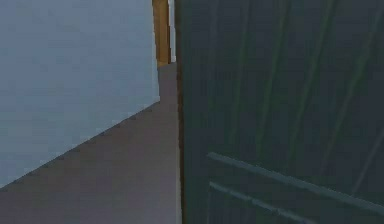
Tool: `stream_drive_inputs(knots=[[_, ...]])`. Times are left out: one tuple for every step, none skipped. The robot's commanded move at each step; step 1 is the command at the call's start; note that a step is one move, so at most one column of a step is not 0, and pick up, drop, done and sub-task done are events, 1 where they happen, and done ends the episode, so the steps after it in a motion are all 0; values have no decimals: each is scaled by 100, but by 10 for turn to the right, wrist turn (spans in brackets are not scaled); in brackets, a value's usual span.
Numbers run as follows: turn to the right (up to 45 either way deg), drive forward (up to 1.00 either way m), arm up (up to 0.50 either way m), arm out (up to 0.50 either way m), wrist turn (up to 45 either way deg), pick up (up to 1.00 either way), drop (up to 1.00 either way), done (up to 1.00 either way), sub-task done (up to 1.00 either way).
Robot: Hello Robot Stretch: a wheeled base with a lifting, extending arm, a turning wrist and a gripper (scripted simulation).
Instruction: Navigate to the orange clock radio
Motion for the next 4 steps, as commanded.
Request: stream_drive_inputs(knots=[[0,30,0,0,0,0,0,0,0],[-450,0,0,0,0,0,0,0,0],[-90,0,0,0,0,0,0,0,0],[0,45,0,0,0,0,0,0,0]])
